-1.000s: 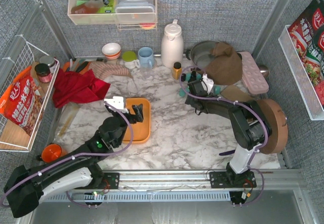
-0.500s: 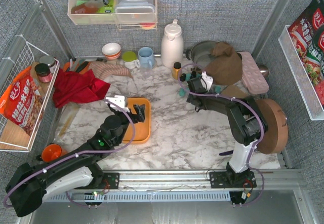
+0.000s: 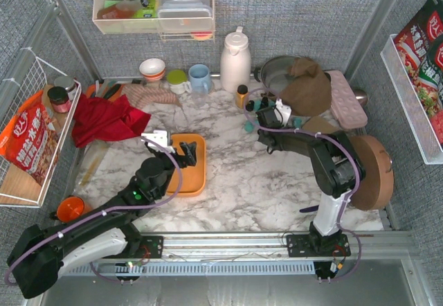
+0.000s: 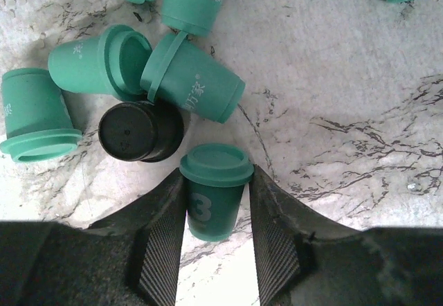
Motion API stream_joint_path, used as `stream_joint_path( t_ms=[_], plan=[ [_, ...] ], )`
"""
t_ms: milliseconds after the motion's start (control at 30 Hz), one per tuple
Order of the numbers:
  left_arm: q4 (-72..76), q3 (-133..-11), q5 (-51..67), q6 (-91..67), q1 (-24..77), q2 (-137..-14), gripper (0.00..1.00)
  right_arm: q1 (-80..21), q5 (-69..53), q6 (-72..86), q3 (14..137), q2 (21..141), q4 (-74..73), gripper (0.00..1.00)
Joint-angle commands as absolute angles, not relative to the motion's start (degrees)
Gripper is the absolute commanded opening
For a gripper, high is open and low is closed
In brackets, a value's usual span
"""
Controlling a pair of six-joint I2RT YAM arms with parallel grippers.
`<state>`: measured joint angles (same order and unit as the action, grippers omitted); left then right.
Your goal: Mix the coffee capsules in the storage basket
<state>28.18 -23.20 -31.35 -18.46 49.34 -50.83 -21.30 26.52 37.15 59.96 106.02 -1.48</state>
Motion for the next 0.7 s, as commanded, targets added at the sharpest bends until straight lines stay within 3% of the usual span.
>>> stream_joint_path(
  t_ms=[0, 300, 500, 667],
  plan=[
    [29.2, -23.1, -31.0, -19.4, 49.1, -50.3, 0.93, -21.3, 26.1, 36.8, 59.1, 105.1, -1.7, 0.38],
    [28.4, -23.2, -31.0, -19.8, 48.7, -49.0, 0.93, -21.2, 24.6, 32.9, 55.9, 101.6, -0.4, 0.15],
    [27.2, -23.8, -30.4, -20.2, 48.6, -48.5, 0.93, -21.3, 22.3, 29.3, 53.8, 97.0, 0.2, 0.14],
    [24.9, -25.6, -29.3, -20.8, 48.4, -48.5, 0.93, -21.4, 11.3, 21.3, 49.3, 89.6, 6.6, 0.13]
  ],
)
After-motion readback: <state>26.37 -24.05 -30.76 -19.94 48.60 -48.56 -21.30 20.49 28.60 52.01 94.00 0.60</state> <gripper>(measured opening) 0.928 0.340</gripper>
